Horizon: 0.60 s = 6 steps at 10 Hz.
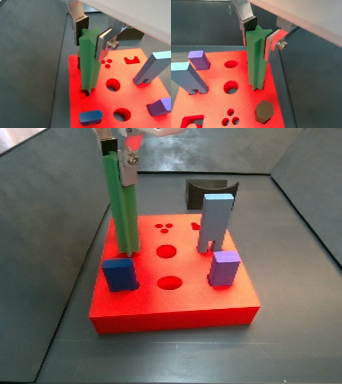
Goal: Pick up the star object. Move up. Move to above the board. Insert the star object.
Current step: Insert the star object.
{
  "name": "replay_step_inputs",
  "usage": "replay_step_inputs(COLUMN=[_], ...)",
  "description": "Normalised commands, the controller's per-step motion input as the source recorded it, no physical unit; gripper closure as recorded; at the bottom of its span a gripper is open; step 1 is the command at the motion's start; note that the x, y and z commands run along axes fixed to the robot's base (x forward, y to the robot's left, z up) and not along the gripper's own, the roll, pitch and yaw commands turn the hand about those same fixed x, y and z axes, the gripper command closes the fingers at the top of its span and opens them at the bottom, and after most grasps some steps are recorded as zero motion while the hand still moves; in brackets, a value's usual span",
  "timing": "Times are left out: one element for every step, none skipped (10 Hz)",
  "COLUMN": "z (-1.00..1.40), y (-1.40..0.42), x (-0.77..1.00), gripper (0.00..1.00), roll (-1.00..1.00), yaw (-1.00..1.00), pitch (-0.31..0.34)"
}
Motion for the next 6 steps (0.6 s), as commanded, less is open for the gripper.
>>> replay_step_inputs(z=[-0.04,-0.07,-0.06,0.00,0.00,-0.13], y=[-0.03,-0.10,-0.11,-0.07,-0.02,-0.01], x=[0.01,0.07,0.09,0.04,0.00,0.00], gripper=[1.00,1.00,1.00,1.00,1.00,1.00], roll=[0.00,0.00,0.01,0.00,0.00,0.01], yaw=[0.00,0.00,0.00,0.00,0.00,0.00], pitch=[0.000,0.000,0.000,0.000,0.000,0.000])
